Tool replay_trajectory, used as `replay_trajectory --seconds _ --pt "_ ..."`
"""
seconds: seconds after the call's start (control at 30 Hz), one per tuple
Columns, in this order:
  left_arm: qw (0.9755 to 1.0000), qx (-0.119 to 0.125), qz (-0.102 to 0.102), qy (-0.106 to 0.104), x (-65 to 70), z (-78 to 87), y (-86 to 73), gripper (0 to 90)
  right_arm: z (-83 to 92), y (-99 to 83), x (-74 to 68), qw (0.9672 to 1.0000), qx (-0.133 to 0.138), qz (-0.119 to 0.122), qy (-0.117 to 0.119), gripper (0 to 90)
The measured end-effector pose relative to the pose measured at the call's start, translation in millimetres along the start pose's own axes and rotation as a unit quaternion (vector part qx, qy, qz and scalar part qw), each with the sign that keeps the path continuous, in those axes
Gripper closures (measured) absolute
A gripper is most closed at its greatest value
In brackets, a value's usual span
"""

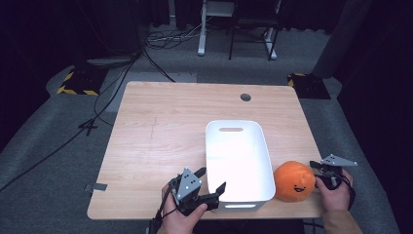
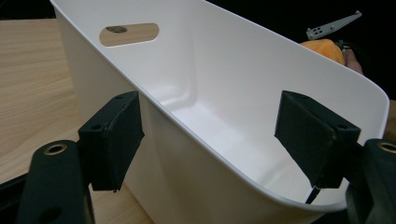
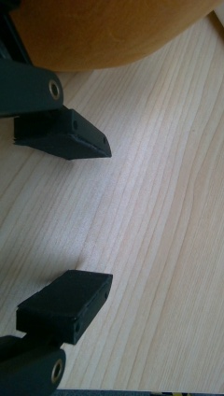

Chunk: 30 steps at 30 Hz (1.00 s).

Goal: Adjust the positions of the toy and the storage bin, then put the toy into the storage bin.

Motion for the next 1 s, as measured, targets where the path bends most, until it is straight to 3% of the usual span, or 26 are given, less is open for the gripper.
replay_trajectory --seconds 0.17,0.23,0.27,0.37,0.5,0.63,0.7,0.83,1.0 --pt "1.0000 0.002 -0.005 0.006 -5.1 5.5 4.6 24.2 0.0 -0.1 -0.1 1.0000 0.000 -0.001 0.000 33.4" --pt "0.9998 0.003 -0.010 0.016 -10.2 9.2 6.8 24.2 0.1 -0.1 -0.2 1.0000 0.000 -0.002 -0.001 33.5" --pt "0.9992 0.001 -0.024 0.033 -16.2 13.2 8.3 24.5 0.3 -0.3 -0.4 1.0000 -0.001 -0.003 -0.003 33.5" --pt "0.9987 -0.003 -0.029 0.042 -20.1 16.7 9.1 24.2 0.9 -0.7 -0.9 0.9999 0.000 -0.010 -0.008 34.9" --pt "0.9962 -0.015 -0.048 0.072 -34.5 25.9 10.6 23.8 1.8 -1.1 -1.0 0.9998 0.004 -0.016 -0.014 37.0" --pt "0.9958 -0.025 -0.041 0.078 -44.5 30.3 7.8 23.2 2.1 -1.3 -0.8 0.9997 0.005 -0.016 -0.015 37.4" --pt "0.9945 -0.033 -0.033 0.094 -56.9 33.9 2.0 23.1 2.4 -1.3 -0.9 0.9997 0.005 -0.020 -0.016 38.2" --pt "0.9930 -0.047 -0.022 0.106 -72.7 36.5 -8.3 22.5 3.4 -2.0 -0.4 0.9995 0.004 -0.024 -0.020 39.6" --pt "0.9883 -0.092 -0.028 0.118 -94.1 33.3 -29.9 22.2 4.1 -2.5 -0.6 0.9995 0.004 -0.025 -0.020 39.6"
Point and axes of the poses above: each handheld gripper's, and its own axes: z roughly backward along the jaws, y roughly out of its top, x roughly to its right, the point moved 8 cm from there along -z, roughly forward along the jaws, and after that the axes turned 11 degrees about -z, right-handed, at the moved point
